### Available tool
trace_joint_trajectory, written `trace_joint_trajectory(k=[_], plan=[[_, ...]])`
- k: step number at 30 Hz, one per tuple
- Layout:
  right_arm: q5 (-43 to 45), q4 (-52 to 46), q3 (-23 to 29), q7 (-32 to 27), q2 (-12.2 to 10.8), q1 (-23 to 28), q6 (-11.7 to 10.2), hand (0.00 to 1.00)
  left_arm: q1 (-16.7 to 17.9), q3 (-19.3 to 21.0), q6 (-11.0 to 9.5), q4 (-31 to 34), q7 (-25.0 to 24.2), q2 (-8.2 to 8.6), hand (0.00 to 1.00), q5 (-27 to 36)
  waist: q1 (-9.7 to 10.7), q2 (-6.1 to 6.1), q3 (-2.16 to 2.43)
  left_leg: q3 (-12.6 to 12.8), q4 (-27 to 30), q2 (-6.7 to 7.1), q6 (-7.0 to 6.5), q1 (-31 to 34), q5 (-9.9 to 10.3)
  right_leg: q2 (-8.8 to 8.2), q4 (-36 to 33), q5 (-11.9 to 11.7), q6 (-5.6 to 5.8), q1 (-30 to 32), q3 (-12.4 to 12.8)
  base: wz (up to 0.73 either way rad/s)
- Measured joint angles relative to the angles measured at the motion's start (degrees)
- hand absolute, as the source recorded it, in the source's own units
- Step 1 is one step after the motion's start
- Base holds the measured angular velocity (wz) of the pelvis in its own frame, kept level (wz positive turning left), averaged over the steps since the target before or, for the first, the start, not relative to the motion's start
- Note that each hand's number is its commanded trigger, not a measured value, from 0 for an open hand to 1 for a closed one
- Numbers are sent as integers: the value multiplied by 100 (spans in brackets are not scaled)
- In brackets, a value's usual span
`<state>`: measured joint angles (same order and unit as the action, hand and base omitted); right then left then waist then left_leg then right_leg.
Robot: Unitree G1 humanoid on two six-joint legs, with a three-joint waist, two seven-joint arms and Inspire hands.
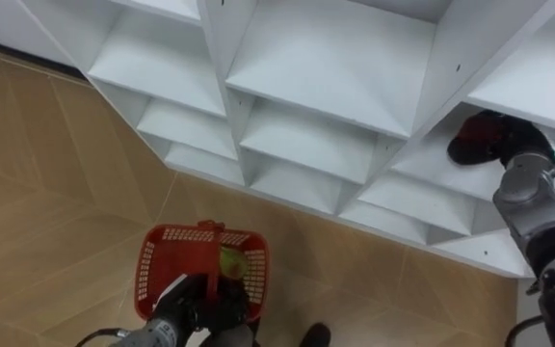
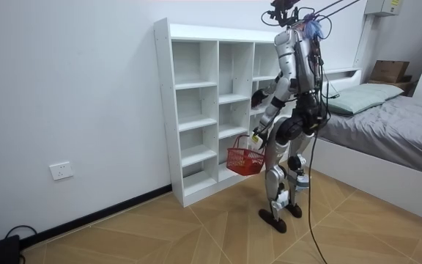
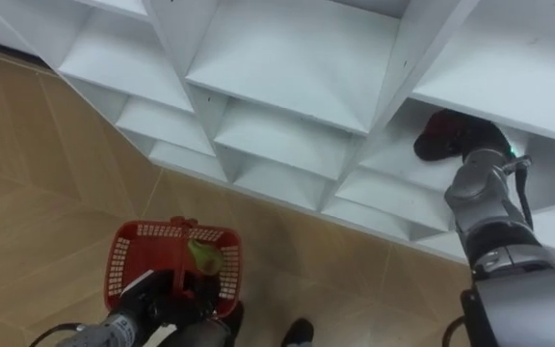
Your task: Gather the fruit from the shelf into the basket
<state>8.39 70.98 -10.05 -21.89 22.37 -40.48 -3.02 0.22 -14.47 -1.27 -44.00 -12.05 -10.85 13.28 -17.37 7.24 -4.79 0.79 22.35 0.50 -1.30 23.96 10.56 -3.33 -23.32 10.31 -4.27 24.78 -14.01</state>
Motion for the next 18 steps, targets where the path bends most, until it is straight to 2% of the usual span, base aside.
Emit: trace_joint_trajectory(k=[3,5,8,9,10,13,17,18], plan=[[-24,-75,0,93,0,1,26,100,-7,17,1,7,7,1,100,-7,22,2,13,24,-83,-49,2,-226,1,73,205,-62,1,-266,14,-7],[-128,-269,2,98,-6,10,52,100,2,14,4,8,14,3,100,-57,106,-4,21,27,-88,-68,3,-319,1,103,323,-95,2,-413,10,0],[-232,-654,3,100,-72,289,45,100,134,35,90,99,19,-9,100,-62,262,-25,134,15,-175,-101,3,-612,1,179,679,-189,31,-838,-43,6],[-240,-801,3,103,-138,421,52,100,246,34,108,200,23,-5,100,-63,318,-27,217,36,-228,-102,3,-751,1,190,774,-212,47,-1000,-50,0],[-257,-964,0,168,-175,589,61,100,321,28,129,300,24,20,100,-59,360,-32,268,64,-292,-98,3,-913,2,189,837,-218,58,-1150,-37,0],[-352,-1424,-9,223,-306,1137,84,100,464,28,132,530,32,86,100,-46,432,-89,322,89,-488,-85,3,-1302,2,198,963,-239,93,-1513,-20,-2],[-360,-1627,-7,258,-514,1394,137,100,505,25,143,552,126,108,100,-48,641,-144,350,103,-618,-79,2,-1603,1,198,999,-226,112,-1768,-12,-1],[-328,-1811,-6,257,-568,1552,141,100,611,29,147,687,199,115,100,-48,704,-151,366,126,-670,-80,2,-1692,2,204,1055,-220,119,-1837,3,0]])
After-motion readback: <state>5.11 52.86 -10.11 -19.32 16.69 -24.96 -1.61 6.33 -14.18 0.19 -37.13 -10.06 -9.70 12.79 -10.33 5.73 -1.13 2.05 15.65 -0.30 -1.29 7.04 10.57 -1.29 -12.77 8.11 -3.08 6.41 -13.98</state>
